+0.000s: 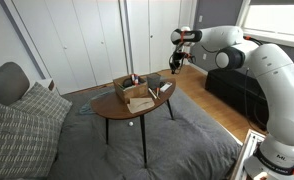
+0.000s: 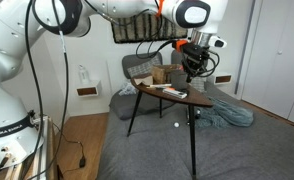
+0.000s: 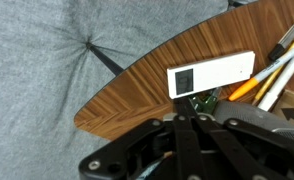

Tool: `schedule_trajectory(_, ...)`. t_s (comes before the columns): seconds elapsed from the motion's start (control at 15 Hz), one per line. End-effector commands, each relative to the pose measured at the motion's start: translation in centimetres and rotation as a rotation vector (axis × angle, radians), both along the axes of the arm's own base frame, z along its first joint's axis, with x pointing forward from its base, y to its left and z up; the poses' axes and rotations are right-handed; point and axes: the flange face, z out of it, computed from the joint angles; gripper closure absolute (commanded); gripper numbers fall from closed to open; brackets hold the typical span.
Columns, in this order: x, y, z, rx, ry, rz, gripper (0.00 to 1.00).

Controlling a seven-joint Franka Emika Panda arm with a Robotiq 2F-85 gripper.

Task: Move the white object on the table slightly to the left

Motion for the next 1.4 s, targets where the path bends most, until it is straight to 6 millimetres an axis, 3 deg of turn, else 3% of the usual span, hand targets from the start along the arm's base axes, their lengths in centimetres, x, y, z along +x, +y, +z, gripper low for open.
schedule_trajectory(0.0, -2.7, 0.3, 4.3, -0.015, -0.046, 0.013, 0.74)
schedule_trajectory(0.07, -3.3, 0.6, 5.4, -0.028, -0.06, 0.017, 0.73)
schedule_trajectory(0.33, -5.3, 2.8, 9.5, -0.069, -0.122, 0.071, 0.46)
schedule_trajectory(0.8, -9.1, 8.2, 12.2, -0.12, -0.181, 0.172, 0.01)
schedule_trajectory(1.33, -14.3, 13.3, 11.1, -0.187, -0.31, 0.219, 0.0)
